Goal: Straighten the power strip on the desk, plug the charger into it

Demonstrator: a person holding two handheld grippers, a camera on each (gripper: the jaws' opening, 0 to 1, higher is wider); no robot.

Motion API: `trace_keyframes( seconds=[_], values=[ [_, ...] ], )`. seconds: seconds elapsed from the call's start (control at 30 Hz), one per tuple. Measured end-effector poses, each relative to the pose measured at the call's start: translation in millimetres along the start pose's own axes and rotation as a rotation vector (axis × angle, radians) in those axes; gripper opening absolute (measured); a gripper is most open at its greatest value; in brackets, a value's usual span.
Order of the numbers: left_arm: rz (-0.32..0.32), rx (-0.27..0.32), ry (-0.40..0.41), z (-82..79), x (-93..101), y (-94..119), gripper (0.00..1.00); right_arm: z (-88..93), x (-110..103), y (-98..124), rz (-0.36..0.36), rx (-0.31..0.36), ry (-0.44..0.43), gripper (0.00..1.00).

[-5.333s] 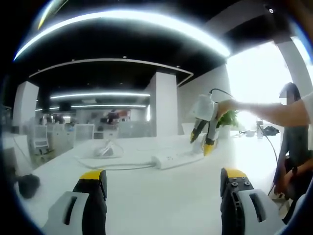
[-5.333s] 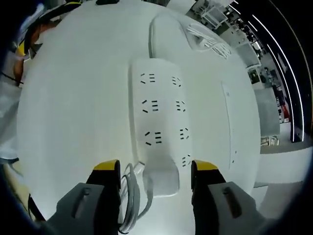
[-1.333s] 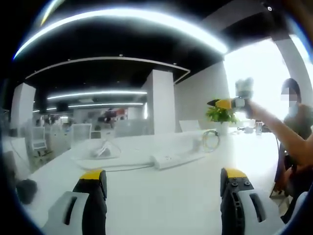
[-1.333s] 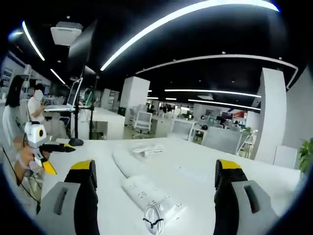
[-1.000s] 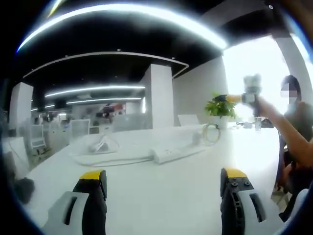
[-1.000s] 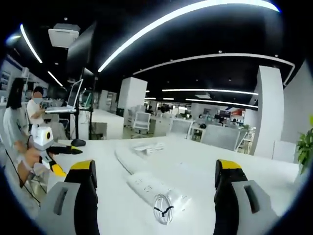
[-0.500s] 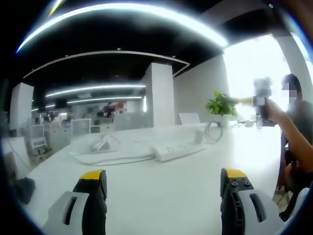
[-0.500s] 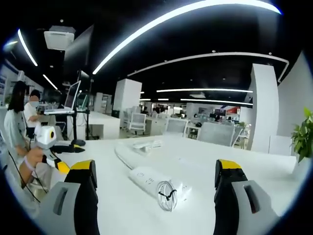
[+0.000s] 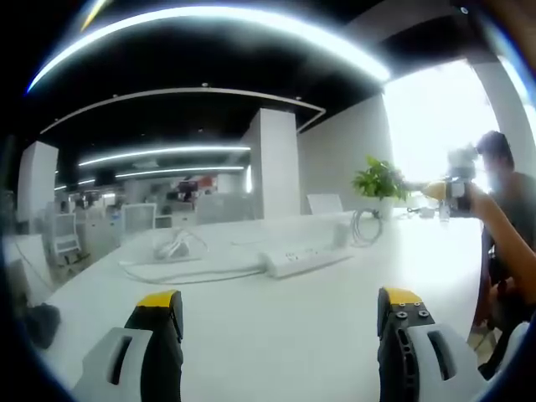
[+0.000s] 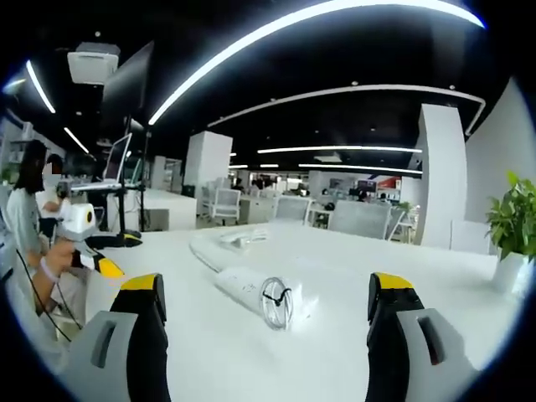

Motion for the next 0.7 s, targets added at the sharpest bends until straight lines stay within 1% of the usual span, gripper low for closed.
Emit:
trace_keyframes(
  seconds=[0.37,0.7],
  values=[
    [-0.002,0.002,-0.004,-1.1,-0.1,0,0.99,23.8,4,22,0.039,-0.005,-0.032,1.0],
    [-0.009,0.0,-0.003,-0.9,-2.4,1,0.99,45.4,0,34,0.048,-0.013,-0.045,1.0]
  ],
)
Point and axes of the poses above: the point that each gripper's makers call its tool centre point, and the gripper's own axes: y roughly backward along the fingers, x roughly to its right, z roughly out of its underside, the point moved 10 cm from there along y, roughly backward along the fingers, and after that the axes turned 5 degrees about -z, right-handed, at the moved point
